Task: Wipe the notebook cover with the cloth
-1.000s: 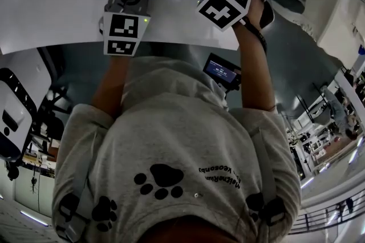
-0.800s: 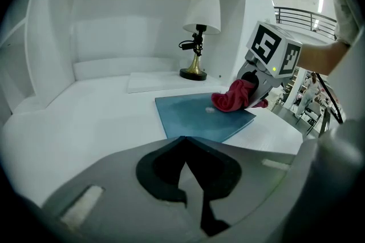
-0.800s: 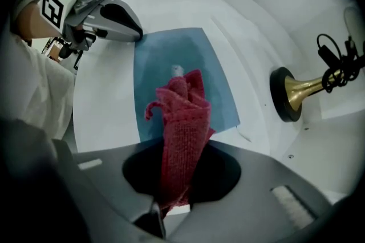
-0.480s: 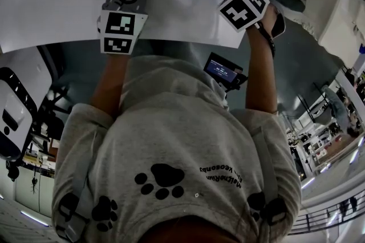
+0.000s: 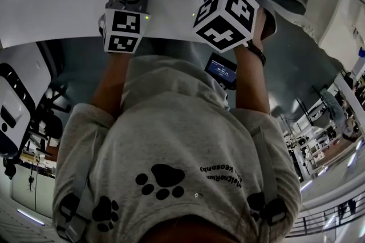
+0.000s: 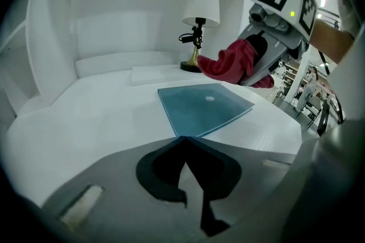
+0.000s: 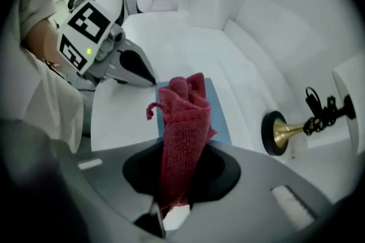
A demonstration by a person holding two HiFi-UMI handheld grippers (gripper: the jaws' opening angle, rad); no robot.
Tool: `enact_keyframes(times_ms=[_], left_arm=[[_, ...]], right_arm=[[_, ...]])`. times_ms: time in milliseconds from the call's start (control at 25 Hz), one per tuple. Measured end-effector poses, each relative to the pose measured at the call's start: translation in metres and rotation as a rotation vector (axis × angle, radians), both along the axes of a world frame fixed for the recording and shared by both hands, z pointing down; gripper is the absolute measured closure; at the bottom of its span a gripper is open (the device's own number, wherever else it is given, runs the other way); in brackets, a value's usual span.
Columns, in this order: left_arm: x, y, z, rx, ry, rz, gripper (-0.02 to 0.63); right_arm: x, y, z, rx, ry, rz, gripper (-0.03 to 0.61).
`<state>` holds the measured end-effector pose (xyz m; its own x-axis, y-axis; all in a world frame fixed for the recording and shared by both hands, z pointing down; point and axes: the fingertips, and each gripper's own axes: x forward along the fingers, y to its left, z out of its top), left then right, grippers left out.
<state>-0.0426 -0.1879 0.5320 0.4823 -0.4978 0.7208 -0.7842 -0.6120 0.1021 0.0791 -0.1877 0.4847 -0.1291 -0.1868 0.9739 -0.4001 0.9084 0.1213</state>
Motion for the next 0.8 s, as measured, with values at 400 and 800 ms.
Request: enact_keyframes(times_ms=[400,800], left_arm=[[0.003,-0.001,0.000,-0.002,-0.007,0.004,0.615],[0.001,0.001,0.003,-0.006,-0.019,0.008,0.615]], right_arm=[[-0.091,0.006,0.038,-0.106,-0.046,-0.158,0.499],[-0.091,0.012,0.056,-0.143,0.024,-0.181,0.499]])
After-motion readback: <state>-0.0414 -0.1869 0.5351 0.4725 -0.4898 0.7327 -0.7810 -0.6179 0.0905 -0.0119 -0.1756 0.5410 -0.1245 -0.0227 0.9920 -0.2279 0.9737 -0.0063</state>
